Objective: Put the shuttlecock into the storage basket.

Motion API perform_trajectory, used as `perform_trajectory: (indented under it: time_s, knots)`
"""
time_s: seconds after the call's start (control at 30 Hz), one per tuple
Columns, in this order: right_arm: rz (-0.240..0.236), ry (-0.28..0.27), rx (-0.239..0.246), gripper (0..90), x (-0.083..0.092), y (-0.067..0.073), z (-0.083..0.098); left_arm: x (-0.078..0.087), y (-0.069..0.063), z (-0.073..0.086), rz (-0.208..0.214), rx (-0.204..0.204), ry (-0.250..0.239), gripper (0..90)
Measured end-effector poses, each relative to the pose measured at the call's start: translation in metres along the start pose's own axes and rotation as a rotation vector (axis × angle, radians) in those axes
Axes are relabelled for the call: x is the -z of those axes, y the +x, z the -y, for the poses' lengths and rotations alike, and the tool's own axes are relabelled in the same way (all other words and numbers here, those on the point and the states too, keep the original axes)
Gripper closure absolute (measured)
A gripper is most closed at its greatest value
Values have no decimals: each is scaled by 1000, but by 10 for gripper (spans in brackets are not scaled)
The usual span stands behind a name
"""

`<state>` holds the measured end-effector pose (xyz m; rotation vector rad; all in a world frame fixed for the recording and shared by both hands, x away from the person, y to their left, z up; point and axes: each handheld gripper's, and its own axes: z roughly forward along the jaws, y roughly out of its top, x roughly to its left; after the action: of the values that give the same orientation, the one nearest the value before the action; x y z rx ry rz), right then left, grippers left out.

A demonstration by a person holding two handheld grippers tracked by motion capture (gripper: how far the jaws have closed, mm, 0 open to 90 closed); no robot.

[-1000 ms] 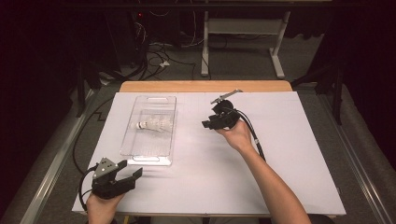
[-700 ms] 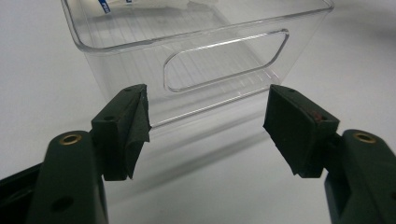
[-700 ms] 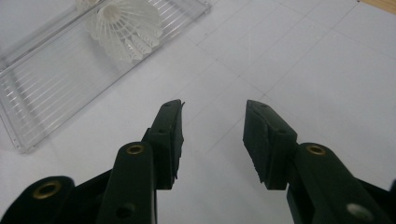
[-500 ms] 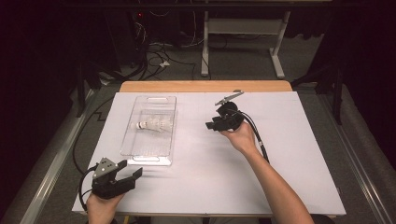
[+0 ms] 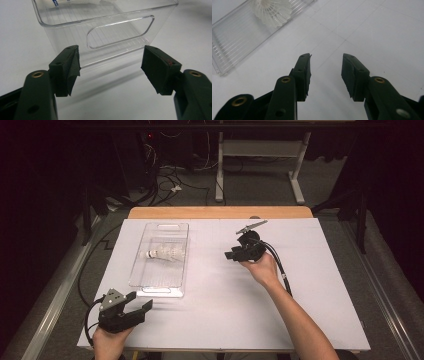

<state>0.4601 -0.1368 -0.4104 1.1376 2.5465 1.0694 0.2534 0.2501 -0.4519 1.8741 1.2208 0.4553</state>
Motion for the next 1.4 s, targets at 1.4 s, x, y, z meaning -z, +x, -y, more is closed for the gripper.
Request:
perform_trajectory:
  time_s: [1.4]
  knots:
    - [15, -24, -18, 589, 28, -11, 28, 0, -1, 0, -7, -2, 1, 319]
